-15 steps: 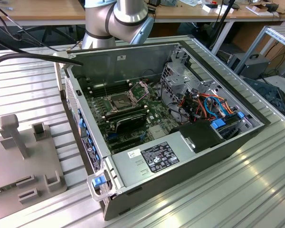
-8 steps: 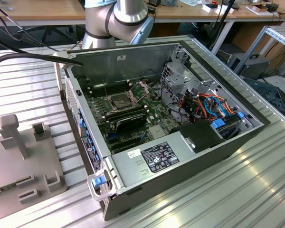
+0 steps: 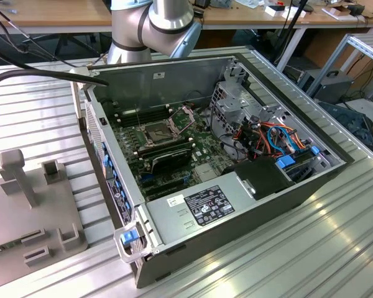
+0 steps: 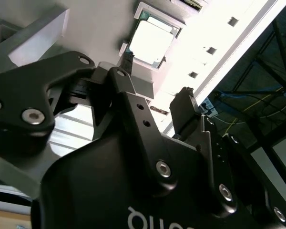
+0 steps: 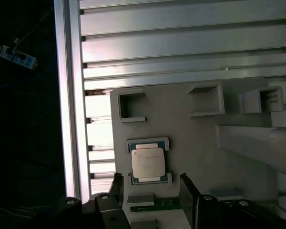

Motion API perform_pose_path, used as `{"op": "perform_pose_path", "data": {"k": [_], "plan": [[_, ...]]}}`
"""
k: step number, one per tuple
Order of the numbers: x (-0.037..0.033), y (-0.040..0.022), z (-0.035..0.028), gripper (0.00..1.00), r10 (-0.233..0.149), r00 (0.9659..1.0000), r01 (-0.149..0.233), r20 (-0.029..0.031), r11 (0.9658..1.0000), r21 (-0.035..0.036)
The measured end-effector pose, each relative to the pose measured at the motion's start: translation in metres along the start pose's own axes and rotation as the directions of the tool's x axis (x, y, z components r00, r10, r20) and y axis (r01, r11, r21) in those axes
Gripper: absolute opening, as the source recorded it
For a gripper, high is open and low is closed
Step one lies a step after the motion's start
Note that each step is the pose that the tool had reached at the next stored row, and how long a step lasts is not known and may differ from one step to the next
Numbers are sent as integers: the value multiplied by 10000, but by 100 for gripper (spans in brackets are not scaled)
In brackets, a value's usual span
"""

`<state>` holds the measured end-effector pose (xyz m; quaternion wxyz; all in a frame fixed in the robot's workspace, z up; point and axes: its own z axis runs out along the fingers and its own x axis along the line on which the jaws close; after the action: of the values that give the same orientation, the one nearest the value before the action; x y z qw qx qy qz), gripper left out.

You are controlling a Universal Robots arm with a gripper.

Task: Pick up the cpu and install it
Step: 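Pick up the cpu and move it towards the insertion slot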

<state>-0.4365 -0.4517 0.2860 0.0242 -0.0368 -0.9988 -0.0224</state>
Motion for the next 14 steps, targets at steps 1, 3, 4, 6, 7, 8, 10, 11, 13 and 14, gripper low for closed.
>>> {"op": "perform_pose_path", "data": {"k": [1,3,4,6,7,8,10,11,13,14], "plan": [[0,0,0,60,0,10000,0,0,10000,0],[0,0,0,60,0,10000,0,0,10000,0],[0,0,1,60,0,10000,0,-1,10000,1],[-2,-2,39,60,-1,10000,1,0,10000,0],[-3,-3,59,60,0,10000,0,0,10000,0],[-4,-3,78,60,0,10000,0,0,10000,0],[-7,-6,136,60,0,10000,0,0,10000,0],[-9,-7,174,60,0,10000,0,0,10000,0],[-11,-9,206,60,0,10000,0,1,10000,0],[-11,-9,217,60,0,10000,0,0,10000,0]]}}
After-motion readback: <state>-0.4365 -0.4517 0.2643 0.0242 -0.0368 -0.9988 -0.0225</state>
